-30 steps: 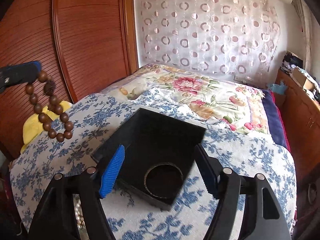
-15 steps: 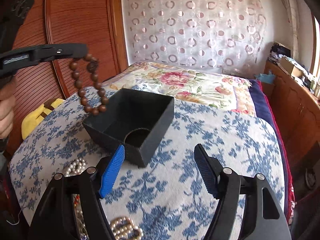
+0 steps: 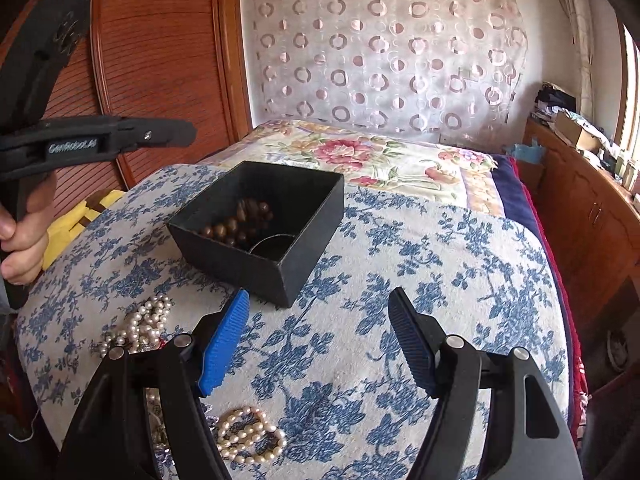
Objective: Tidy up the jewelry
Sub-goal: 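Lower the brown bead bracelet into the black box and open the left tool, then move both tools back to the pile and grasp a pearl strand with the left tool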
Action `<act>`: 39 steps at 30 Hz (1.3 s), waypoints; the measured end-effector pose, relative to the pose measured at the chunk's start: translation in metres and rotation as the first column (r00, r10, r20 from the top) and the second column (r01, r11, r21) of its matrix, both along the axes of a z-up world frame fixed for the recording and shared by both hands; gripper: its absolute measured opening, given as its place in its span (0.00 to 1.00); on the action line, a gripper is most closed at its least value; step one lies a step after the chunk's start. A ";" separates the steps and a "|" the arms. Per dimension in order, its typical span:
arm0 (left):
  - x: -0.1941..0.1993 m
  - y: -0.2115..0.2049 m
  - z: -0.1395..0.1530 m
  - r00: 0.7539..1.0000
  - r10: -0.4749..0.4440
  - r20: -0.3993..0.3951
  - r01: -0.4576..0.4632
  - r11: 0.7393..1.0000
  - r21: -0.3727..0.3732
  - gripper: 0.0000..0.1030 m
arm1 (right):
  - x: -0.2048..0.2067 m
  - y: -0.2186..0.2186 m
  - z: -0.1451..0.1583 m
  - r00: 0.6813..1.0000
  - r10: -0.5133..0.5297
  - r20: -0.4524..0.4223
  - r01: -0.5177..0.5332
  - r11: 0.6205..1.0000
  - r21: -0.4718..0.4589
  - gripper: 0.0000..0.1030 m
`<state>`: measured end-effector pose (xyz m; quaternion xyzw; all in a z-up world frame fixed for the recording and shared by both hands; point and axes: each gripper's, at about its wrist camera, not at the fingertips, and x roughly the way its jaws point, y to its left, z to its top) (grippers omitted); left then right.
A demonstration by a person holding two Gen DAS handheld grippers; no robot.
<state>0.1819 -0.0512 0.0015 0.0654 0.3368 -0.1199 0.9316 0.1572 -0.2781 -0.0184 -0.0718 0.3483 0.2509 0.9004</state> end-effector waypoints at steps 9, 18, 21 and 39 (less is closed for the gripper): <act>-0.046 0.025 -0.025 1.000 0.009 -0.024 -0.010 1.000 -0.023 0.13 | -0.019 -0.003 -0.012 0.999 0.015 -0.044 -0.014 1.000 0.002 0.70; -0.080 0.048 -0.068 0.993 0.042 -0.107 -0.048 0.997 -0.054 0.13 | -0.039 -0.015 -0.029 0.996 0.022 -0.091 -0.024 0.999 -0.022 0.38; -0.087 0.051 -0.078 0.991 0.051 -0.124 -0.058 0.997 -0.048 0.13 | -0.044 -0.021 -0.034 0.992 0.027 -0.120 -0.029 0.999 -0.020 0.28; -0.090 0.047 -0.094 0.985 0.045 -0.165 -0.059 0.995 -0.077 0.21 | -0.046 -0.010 -0.046 0.992 -0.030 -0.121 0.012 0.988 -0.152 0.06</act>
